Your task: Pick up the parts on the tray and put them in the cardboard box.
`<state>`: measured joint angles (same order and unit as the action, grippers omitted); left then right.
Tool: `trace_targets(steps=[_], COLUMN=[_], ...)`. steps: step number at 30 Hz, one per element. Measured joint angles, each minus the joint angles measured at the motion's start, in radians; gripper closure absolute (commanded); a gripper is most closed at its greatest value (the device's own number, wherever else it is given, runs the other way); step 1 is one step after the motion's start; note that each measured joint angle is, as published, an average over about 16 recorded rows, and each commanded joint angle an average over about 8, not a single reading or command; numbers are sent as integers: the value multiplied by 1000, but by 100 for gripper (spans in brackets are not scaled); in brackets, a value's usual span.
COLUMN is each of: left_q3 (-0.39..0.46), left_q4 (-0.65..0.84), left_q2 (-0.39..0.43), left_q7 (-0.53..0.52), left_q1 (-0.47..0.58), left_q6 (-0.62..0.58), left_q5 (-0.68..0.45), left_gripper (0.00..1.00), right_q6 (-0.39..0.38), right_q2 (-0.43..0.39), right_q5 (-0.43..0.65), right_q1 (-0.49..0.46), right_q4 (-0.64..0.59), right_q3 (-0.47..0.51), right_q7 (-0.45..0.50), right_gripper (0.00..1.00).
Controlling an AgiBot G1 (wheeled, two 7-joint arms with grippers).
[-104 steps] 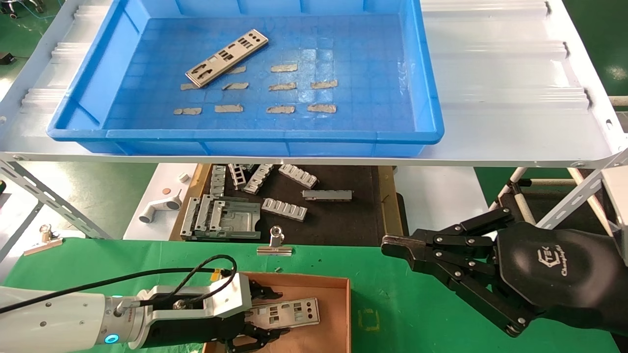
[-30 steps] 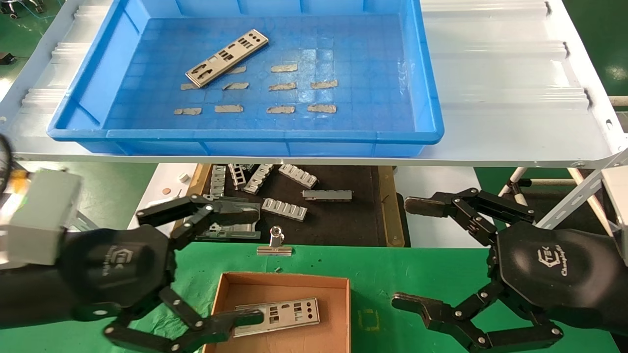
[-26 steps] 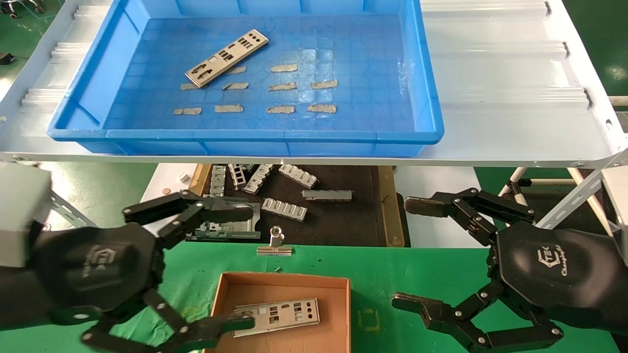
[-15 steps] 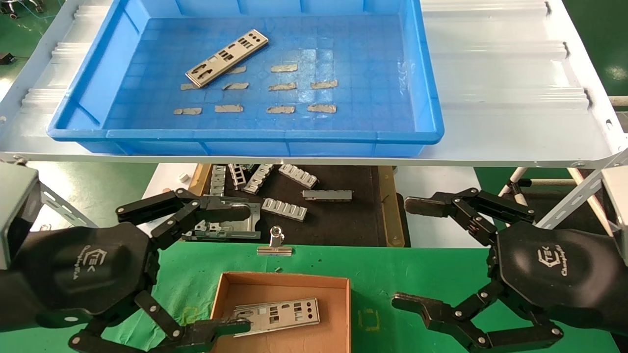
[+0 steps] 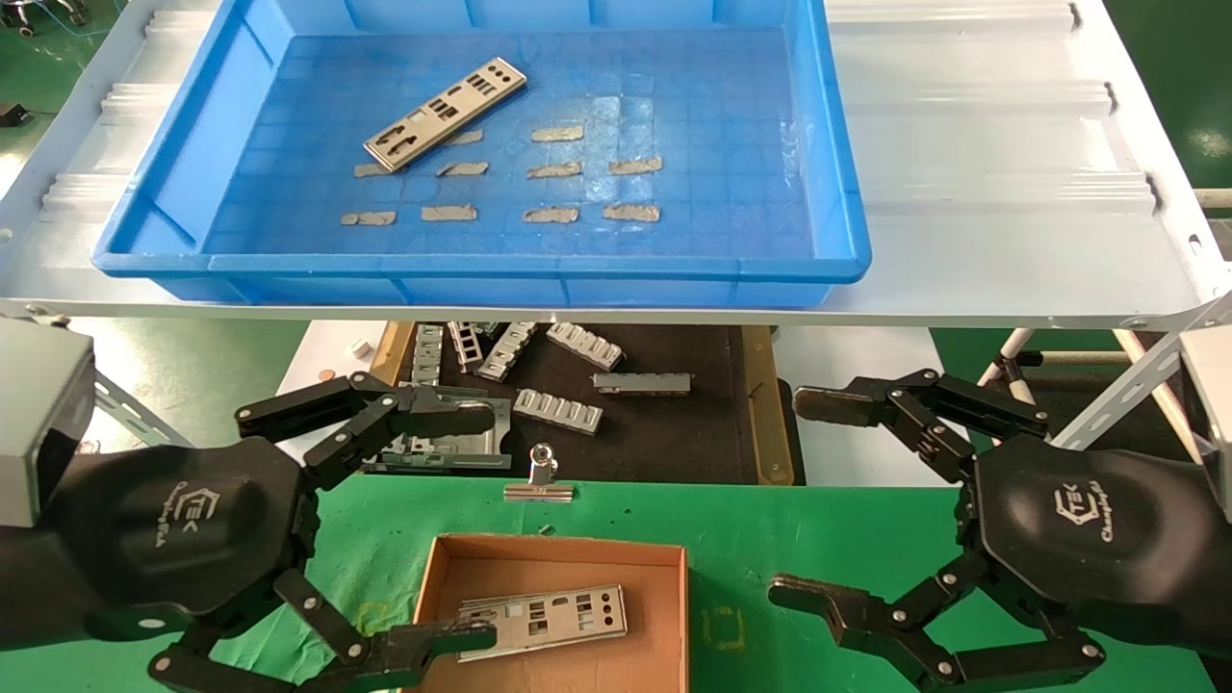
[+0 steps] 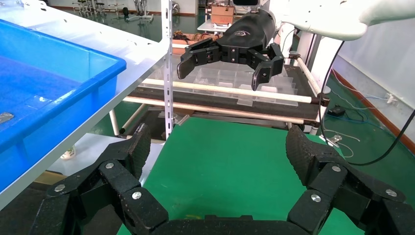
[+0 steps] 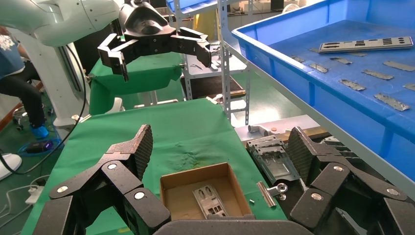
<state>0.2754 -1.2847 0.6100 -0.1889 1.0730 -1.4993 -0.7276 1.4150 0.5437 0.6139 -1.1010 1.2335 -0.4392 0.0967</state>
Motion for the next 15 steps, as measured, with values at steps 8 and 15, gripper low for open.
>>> trace_targets(steps=[8,15], left_q3=[2,3], left_q4=[0,1], left_q2=[0,1], left_q7=[0,1], left_q1=[1,1], left_q6=[2,3], left_q5=[-2,-2], left_gripper=[0,0], right_q6=[0,0], right_q2=[0,0], right_q5=[0,0], right_q1=[0,0], right_q4=[0,0], right_q3=[0,0], right_q7=[0,0], right_gripper=[0,0])
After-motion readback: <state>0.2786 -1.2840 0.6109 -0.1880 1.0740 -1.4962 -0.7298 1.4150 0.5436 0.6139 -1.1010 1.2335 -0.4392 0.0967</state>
